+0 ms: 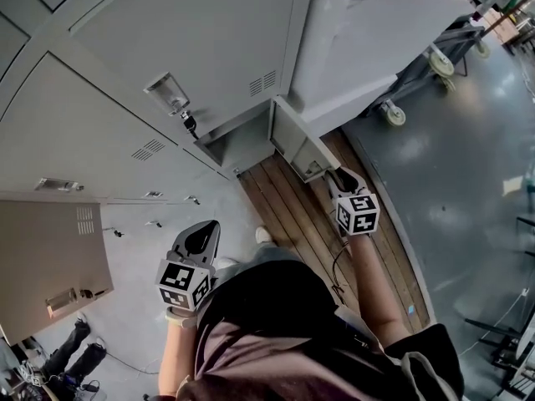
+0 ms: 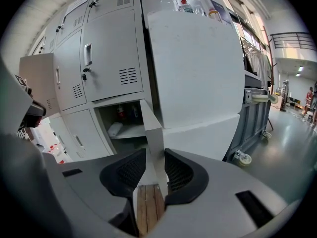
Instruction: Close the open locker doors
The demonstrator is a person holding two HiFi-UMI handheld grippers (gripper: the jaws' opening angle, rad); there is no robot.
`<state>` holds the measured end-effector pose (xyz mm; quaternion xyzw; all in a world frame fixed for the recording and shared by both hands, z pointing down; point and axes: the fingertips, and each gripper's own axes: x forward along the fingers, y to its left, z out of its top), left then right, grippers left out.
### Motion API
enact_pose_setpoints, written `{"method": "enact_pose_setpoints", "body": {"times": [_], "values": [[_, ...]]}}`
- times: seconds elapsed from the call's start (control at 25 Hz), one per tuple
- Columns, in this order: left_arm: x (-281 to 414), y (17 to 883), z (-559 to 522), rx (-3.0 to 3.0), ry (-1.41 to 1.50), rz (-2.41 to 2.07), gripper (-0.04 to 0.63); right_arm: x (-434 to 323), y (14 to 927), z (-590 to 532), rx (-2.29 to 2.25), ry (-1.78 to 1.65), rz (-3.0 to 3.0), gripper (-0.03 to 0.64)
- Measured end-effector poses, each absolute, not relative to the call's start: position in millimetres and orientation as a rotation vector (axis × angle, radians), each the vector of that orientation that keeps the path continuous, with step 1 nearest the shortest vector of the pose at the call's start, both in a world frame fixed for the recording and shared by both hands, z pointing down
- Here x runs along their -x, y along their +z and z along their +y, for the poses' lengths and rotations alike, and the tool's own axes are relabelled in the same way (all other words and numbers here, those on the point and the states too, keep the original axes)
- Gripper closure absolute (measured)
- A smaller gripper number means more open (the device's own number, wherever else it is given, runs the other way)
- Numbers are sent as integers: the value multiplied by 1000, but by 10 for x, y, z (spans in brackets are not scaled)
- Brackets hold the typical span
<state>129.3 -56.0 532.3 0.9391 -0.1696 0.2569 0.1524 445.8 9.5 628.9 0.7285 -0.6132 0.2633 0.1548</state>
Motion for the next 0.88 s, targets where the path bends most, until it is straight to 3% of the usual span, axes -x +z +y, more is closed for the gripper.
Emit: {"method": "enact_pose_setpoints", "body": {"times": [0.88], "values": [[-341, 5335, -696, -2627, 721, -594, 578, -3392, 6274, -191, -1931, 747, -1832, 479]]}}
